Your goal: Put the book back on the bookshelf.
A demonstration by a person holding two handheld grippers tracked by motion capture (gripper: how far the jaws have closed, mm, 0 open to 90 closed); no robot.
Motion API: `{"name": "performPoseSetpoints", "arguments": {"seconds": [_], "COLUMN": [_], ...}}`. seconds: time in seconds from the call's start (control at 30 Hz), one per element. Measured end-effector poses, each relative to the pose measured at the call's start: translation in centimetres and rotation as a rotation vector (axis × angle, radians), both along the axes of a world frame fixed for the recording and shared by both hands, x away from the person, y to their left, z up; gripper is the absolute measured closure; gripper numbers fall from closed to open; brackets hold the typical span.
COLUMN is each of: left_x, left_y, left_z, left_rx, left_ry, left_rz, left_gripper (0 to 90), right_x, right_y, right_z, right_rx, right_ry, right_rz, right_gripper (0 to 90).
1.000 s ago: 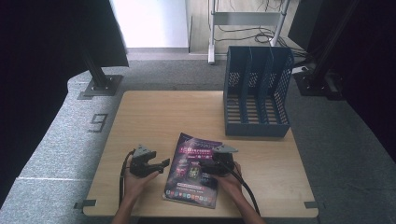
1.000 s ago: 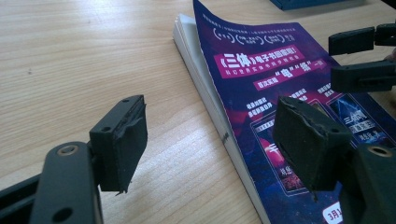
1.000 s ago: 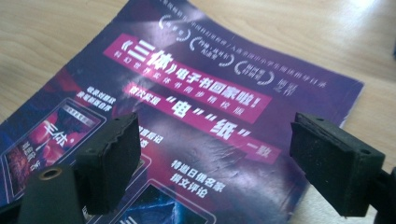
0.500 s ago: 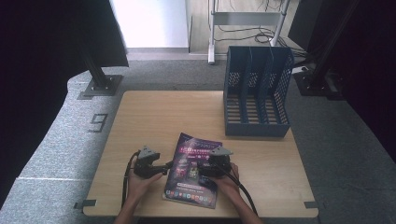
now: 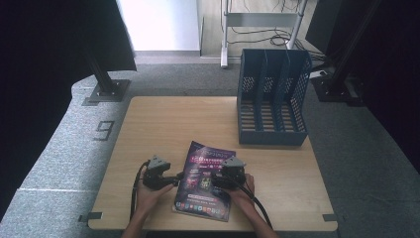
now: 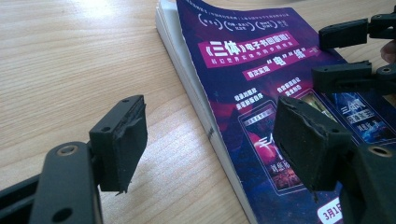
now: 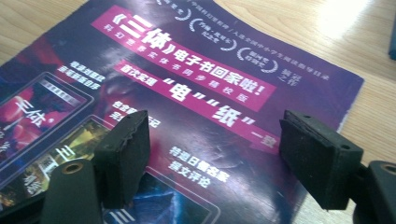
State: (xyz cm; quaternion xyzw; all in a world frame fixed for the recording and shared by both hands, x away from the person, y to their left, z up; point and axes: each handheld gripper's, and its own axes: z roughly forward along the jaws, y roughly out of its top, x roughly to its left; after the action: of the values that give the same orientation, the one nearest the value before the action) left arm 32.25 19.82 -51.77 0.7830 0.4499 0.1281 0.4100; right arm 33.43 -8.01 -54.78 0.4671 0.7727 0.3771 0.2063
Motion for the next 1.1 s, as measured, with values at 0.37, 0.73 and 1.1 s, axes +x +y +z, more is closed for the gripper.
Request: {"name": "performPoseSetpoints", "arguments": {"seconds": [0.37,0.73,1.1], "left_x": [0.0,0.3,1.8], "left_y": [0.0,-0.6,-1.9], "left_z": [0.1,-0.4,-1.2], "left_rx": [-0.002,0.017,0.036], "left_ry": [-0.001,0.010,0.037], "left_rz": [-0.001,-0.009,-0.014], "left_gripper": [26.0,26.0,25.8], "right_x": [0.7,1.0,1.5], "right_y": [-1.6,-2.2,-2.4], "right_z": [-0.2,-0.3,-0.3], "right_rx": [0.039,0.064,0.059], "right_ry": [0.061,0.074,0.075], "right_rz": [-0.066,-0.048,-0.025], "right_gripper": [18.4,19.3,19.1]}}
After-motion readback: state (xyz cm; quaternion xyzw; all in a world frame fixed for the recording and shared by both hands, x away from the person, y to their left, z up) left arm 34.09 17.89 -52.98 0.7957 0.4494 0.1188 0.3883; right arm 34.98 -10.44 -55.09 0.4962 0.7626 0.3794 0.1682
